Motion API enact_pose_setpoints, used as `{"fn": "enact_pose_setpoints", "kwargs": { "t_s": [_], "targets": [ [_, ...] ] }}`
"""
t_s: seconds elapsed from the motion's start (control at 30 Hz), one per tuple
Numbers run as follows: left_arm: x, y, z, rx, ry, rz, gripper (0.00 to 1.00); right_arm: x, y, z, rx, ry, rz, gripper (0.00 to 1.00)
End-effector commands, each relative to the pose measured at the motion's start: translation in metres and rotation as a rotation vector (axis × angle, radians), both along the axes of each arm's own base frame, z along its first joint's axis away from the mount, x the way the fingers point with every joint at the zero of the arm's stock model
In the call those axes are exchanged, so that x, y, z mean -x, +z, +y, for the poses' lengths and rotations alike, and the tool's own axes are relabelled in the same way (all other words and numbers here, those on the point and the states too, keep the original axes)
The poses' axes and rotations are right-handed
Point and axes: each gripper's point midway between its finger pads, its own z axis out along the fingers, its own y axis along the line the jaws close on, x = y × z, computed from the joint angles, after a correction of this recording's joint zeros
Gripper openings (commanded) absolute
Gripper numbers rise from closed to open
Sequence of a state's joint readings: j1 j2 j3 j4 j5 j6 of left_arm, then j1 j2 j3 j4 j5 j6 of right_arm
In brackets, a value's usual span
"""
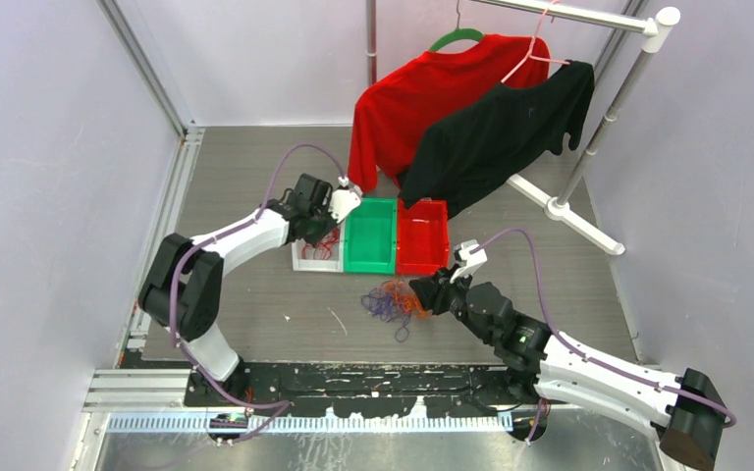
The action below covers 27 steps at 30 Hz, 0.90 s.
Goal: Untangle the cables
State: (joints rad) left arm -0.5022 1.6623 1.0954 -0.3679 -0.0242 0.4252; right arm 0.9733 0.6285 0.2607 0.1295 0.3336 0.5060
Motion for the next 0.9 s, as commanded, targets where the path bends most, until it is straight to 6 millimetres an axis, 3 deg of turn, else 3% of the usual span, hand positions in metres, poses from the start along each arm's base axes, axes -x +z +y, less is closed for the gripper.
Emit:
{"fn": "enact_pose_setpoints", "kwargs": {
  "t_s": [0.0,0.07,0.1,0.2,0.27,0.37,0.4,0.6,0.87],
  "targets": [
    [-0.029,0.010,-0.009,0.006,-0.013,-0.105,0.00,-0.007,0.034,0.002,-0.048,-0.023,-0.060,0.35],
    [-0.031,0.006,-0.008,-0.006,-0.022,-0.097,0.02,-0.007,0.036,0.002,-0.048,-0.023,-0.064,0.35],
    [-0.030,0.005,-0.008,-0.010,-0.028,-0.089,0.07,-0.008,0.037,0.002,-0.046,-0.023,-0.068,0.35],
    [-0.023,0.010,-0.013,0.005,-0.057,-0.033,0.44,-0.009,0.042,0.003,-0.047,-0.022,-0.081,0.35],
    [-0.013,0.018,-0.020,0.036,-0.084,0.024,0.60,-0.010,0.045,0.003,-0.045,-0.023,-0.090,0.35],
    [0.010,0.036,-0.030,0.103,-0.149,0.126,0.96,-0.013,0.048,0.002,-0.033,-0.034,-0.101,0.35],
    [0.016,0.043,-0.032,0.117,-0.169,0.148,1.00,-0.014,0.047,0.003,-0.026,-0.038,-0.103,0.35],
    [0.040,0.086,-0.038,0.173,-0.225,0.229,1.00,-0.023,0.039,0.008,0.034,-0.046,-0.105,0.43],
    [0.049,0.141,-0.035,0.213,-0.154,0.297,0.99,-0.028,0.026,0.002,0.060,-0.101,-0.072,0.55]
  ]
}}
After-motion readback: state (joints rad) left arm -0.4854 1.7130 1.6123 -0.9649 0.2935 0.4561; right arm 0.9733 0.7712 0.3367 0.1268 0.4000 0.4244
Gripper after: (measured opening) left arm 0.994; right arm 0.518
